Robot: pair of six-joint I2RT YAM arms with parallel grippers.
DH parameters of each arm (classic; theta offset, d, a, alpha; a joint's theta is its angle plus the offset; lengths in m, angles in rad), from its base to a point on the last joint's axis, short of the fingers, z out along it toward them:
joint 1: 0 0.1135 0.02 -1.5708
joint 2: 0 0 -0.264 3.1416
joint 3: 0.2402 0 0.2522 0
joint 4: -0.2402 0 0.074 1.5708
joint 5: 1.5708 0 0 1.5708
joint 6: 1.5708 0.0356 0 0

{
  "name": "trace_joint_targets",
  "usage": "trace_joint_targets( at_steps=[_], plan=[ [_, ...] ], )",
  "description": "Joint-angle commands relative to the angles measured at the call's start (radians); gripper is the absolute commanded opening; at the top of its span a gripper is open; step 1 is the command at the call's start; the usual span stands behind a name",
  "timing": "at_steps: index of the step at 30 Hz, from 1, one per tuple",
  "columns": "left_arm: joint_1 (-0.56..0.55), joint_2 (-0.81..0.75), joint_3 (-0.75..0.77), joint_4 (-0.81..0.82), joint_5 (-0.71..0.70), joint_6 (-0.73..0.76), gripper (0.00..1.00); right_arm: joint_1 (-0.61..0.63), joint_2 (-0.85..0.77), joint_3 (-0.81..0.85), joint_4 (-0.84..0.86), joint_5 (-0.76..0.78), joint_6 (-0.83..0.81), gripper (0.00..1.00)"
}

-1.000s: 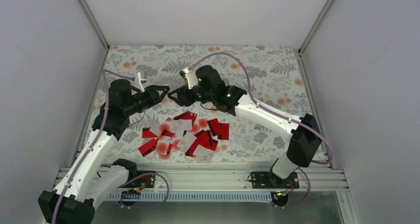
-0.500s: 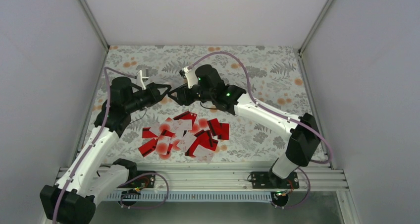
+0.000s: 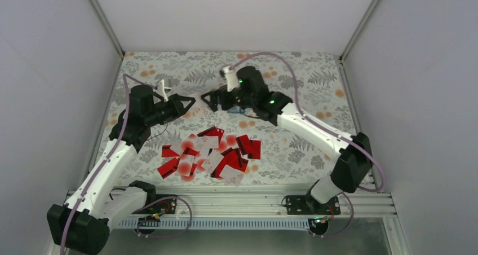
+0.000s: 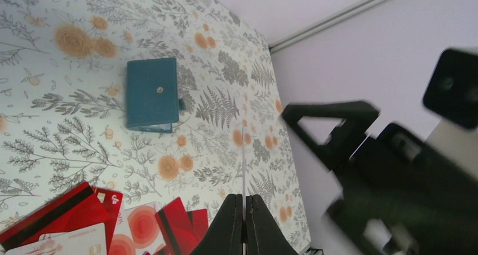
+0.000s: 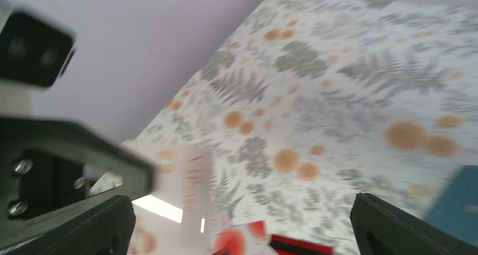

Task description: Put the credit cards into the card holder

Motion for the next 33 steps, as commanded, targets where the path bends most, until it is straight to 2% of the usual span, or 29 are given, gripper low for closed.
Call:
trace_joint_targets(
  at_steps=[1,5,8,14,19,22,25,33],
  plan=[
    [-0.003,0.005,0.028,-0.048,0.003,0.061,0.02,-0.143,-0.103,-0.053,-0.006,-0.011,0.026,0.97],
    [-0.004,0.02,0.05,-0.084,-0.01,0.101,0.02,-0.282,-0.091,-0.105,-0.043,-0.058,0.101,0.92],
    [-0.004,0.038,0.085,-0.126,-0.028,0.139,0.02,-0.331,-0.019,-0.099,-0.119,-0.037,0.098,0.82],
    [-0.005,0.079,0.163,-0.238,-0.061,0.211,0.02,-0.352,0.148,-0.05,-0.159,0.089,0.042,0.6],
    [-0.005,0.07,0.161,-0.249,-0.08,0.215,0.02,-0.352,0.25,-0.029,-0.176,0.203,0.023,0.44],
    [-0.007,0.074,0.155,-0.243,-0.083,0.214,0.02,-0.353,0.304,-0.021,-0.162,0.202,0.003,0.36],
    [-0.007,0.088,0.165,-0.242,-0.077,0.227,0.02,-0.352,0.356,0.013,-0.137,0.15,-0.008,0.31],
    [-0.006,0.194,0.207,-0.259,-0.058,0.324,0.02,-0.349,0.481,0.135,-0.117,0.022,-0.037,0.29]
  ],
)
